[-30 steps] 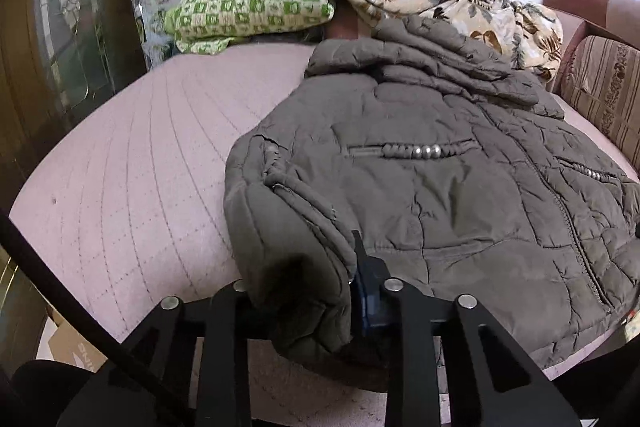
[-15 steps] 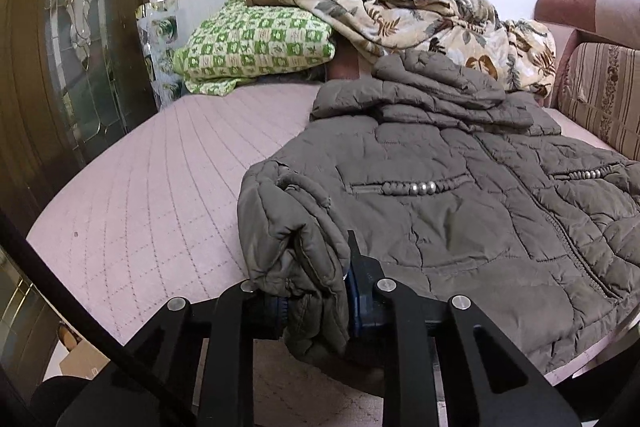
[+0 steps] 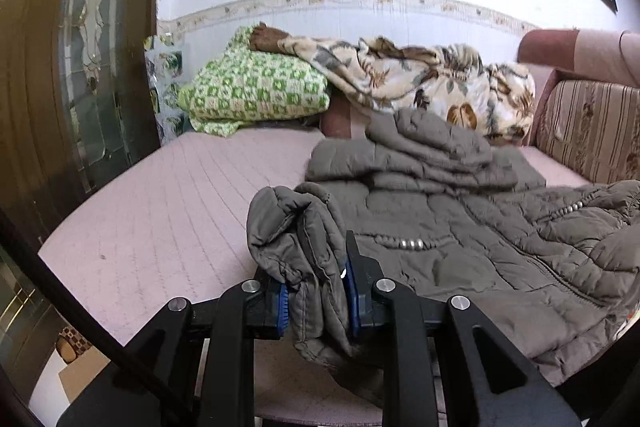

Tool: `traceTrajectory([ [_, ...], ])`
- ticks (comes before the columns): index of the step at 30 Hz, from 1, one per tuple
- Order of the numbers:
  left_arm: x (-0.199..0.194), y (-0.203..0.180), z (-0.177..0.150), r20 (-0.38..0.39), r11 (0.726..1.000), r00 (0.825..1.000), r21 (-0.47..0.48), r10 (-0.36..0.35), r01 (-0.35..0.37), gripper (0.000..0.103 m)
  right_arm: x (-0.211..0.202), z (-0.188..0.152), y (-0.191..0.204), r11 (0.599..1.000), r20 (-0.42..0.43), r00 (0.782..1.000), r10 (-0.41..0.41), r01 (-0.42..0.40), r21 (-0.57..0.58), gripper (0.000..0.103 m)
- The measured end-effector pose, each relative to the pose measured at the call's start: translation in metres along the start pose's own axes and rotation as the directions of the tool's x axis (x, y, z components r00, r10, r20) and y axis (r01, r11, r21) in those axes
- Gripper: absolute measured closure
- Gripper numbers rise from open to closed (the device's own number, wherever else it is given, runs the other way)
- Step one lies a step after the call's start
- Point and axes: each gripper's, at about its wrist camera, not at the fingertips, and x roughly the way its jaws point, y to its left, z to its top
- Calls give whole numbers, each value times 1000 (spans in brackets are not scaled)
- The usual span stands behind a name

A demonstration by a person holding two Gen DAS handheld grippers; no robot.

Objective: Fold large clothes

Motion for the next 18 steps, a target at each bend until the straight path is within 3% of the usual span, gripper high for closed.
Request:
traceTrajectory([
  [8, -40, 11, 46, 139, 999, 990, -34, 4, 0, 82, -56, 34, 23, 996, 130, 989, 63, -55, -69, 88],
  [18, -7, 8, 112, 185, 996, 983, -86, 18, -2, 81, -45, 82, 36, 993, 218, 971, 95, -78, -85, 88],
])
